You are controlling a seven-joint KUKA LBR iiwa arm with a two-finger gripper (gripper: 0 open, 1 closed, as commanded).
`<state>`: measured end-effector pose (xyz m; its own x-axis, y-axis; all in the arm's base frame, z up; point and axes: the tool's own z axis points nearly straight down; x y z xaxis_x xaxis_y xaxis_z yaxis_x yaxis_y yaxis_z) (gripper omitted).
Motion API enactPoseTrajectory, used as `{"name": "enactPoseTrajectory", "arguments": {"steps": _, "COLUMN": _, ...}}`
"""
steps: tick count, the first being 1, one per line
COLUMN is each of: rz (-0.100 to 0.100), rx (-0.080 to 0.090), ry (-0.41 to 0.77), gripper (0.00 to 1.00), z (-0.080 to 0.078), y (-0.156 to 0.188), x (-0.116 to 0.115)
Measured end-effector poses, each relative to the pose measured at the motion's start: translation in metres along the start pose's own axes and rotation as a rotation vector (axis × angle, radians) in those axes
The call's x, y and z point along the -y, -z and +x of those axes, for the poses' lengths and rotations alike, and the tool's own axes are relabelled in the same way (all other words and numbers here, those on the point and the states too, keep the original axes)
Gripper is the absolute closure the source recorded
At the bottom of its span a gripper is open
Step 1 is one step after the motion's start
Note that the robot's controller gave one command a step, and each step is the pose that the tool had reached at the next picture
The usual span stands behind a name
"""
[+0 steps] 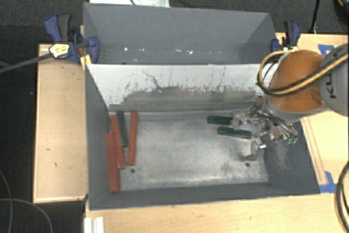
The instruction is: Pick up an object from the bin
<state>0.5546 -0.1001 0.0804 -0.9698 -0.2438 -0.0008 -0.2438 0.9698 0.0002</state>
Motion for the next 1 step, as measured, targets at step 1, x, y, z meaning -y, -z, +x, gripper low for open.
{"name": "enactPoseTrajectory", "arguments": {"steps": 1, "rz": 0.002, "rx": 0.004, "ry": 0.298, "gripper": 0.0, "z": -0.0315, "y": -0.0096, "x": 0.0124}}
